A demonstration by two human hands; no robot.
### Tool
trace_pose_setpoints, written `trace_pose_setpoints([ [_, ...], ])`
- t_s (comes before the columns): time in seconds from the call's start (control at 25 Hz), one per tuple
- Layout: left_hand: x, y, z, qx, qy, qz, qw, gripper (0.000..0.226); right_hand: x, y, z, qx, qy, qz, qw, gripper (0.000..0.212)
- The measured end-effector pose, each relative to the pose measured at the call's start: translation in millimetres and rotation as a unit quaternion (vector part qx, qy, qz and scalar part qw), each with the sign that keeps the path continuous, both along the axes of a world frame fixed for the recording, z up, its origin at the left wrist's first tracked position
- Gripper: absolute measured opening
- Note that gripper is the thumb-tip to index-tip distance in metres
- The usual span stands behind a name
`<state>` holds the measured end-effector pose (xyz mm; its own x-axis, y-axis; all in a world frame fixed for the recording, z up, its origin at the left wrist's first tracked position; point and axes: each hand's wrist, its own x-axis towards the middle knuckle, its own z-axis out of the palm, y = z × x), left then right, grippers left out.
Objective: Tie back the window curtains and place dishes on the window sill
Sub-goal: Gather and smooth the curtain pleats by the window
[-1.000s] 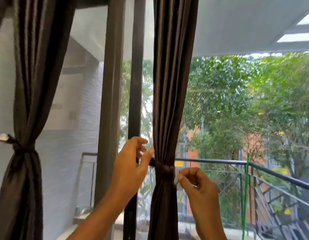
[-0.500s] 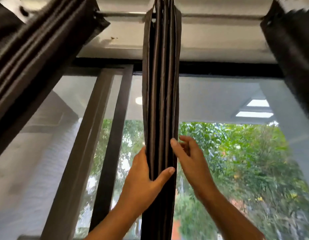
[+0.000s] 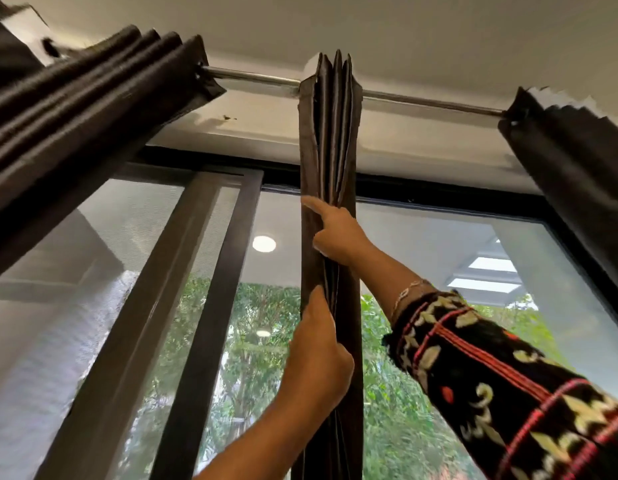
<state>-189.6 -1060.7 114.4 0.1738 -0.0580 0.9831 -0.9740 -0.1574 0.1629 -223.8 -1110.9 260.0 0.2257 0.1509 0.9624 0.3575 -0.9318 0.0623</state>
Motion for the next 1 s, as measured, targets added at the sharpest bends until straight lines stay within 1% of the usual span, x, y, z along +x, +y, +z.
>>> trace_pose_setpoints([
  [0.08,3,10,2,-0.005,0.005,0.004,1.0,0.068,11,18,3,-0.026,-0.003,-0.075,0.997,0.059],
  [0.12,5,17,3,-0.011,0.007,0.01,1.0,0.066,16,28,4,-0.03,-0.01,-0.095,0.995,0.053],
  [0.16,6,24,5,-0.02,0.011,0.014,1.0,0.063,20,40,5,-0.03,-0.011,-0.104,0.994,0.05],
  [0.24,7,41,6,-0.032,0.02,0.017,0.999,0.058,26,63,8,-0.029,0.002,-0.107,0.994,0.053],
  [0.32,10,55,8,-0.036,0.025,0.029,0.999,0.058,29,80,11,-0.031,0.01,-0.101,0.994,0.056],
  [0.44,16,65,7,-0.04,0.024,0.058,0.997,0.062,32,92,9,-0.042,0.017,-0.075,0.996,0.055],
  [0.56,18,65,-3,-0.035,0.019,0.061,0.997,0.069,31,79,1,-0.019,-0.009,-0.035,0.999,0.054],
  [0.64,16,59,-11,-0.028,0.005,0.065,0.997,0.071,26,63,-8,0.006,-0.033,0.011,0.999,0.06],
  [0.72,14,53,-18,-0.036,0.007,0.083,0.996,0.072,18,47,-21,0.003,-0.042,0.054,0.998,0.069],
  [0.8,10,45,-26,-0.048,0.018,0.11,0.993,0.073,10,31,-35,-0.023,-0.064,0.057,0.996,0.073],
  [0.88,7,39,-36,-0.059,0.027,0.142,0.988,0.074,2,14,-47,-0.029,-0.088,0.059,0.994,0.073],
  [1.0,-1,32,-55,-0.072,0.034,0.188,0.979,0.078,-8,-18,-67,-0.014,-0.075,0.039,0.996,0.068],
])
